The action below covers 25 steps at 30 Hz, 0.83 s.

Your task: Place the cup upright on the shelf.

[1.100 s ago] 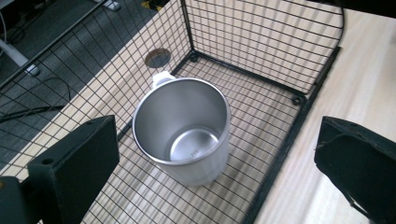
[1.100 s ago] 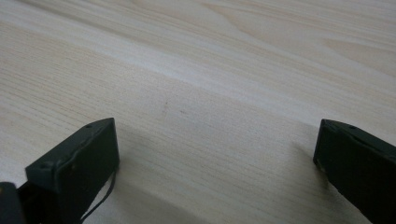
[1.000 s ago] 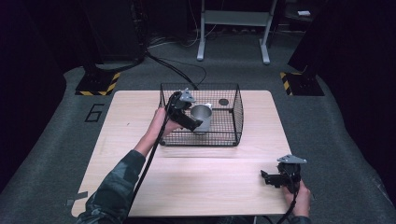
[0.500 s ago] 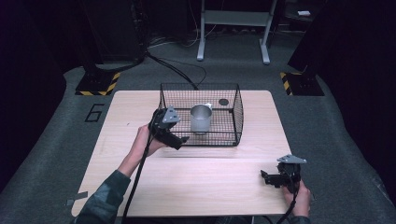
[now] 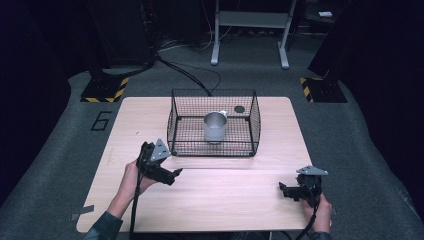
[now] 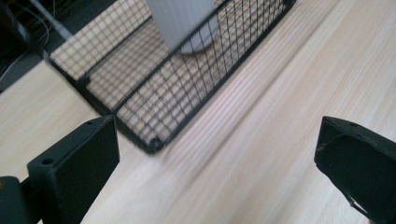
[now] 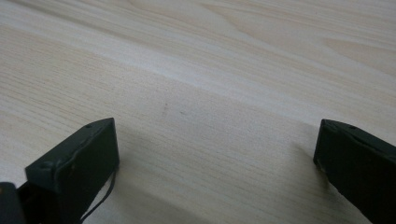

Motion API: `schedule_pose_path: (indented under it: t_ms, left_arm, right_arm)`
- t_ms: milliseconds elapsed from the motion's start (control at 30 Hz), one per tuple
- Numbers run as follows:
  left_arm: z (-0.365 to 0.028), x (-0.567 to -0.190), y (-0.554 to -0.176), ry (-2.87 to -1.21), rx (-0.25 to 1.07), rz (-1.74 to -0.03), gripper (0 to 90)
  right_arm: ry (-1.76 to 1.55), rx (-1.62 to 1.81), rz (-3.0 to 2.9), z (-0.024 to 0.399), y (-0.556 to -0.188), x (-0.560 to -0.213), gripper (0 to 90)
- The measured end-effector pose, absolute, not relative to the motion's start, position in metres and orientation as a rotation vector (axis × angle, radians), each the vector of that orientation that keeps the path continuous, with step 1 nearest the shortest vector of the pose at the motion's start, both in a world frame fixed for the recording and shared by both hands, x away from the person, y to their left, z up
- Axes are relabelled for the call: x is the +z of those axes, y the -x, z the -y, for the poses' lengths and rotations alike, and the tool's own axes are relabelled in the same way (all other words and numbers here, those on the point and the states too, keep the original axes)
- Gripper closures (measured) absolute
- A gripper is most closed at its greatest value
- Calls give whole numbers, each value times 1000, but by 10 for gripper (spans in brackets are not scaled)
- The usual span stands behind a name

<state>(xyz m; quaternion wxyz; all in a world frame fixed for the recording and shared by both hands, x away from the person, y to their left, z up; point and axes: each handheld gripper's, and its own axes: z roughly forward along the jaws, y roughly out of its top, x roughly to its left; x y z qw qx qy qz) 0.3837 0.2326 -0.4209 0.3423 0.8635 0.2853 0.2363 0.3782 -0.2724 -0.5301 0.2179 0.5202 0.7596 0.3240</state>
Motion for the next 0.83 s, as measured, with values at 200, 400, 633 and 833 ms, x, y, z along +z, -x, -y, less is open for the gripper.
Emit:
schedule_pose_path:
  t_ms: [200, 400, 633, 833]
  left_arm:
    - [-257, -445, -372, -2243, 607, -848, 1]
    - [-283, -480, -371, -2254, 578, -996, 1]
    - [-301, -512, -365, -2176, 546, -1136, 2]
    - [-309, -527, -369, -2145, 520, -1201, 2]
  right_arm:
    - [-1443, 896, -2099, 272, -378, -530, 0]
    - [-1443, 896, -2099, 272, -378, -530, 0]
    - [-1442, 896, -2100, 272, -378, -530, 0]
    - [-1434, 896, -2103, 272, -379, -530, 0]
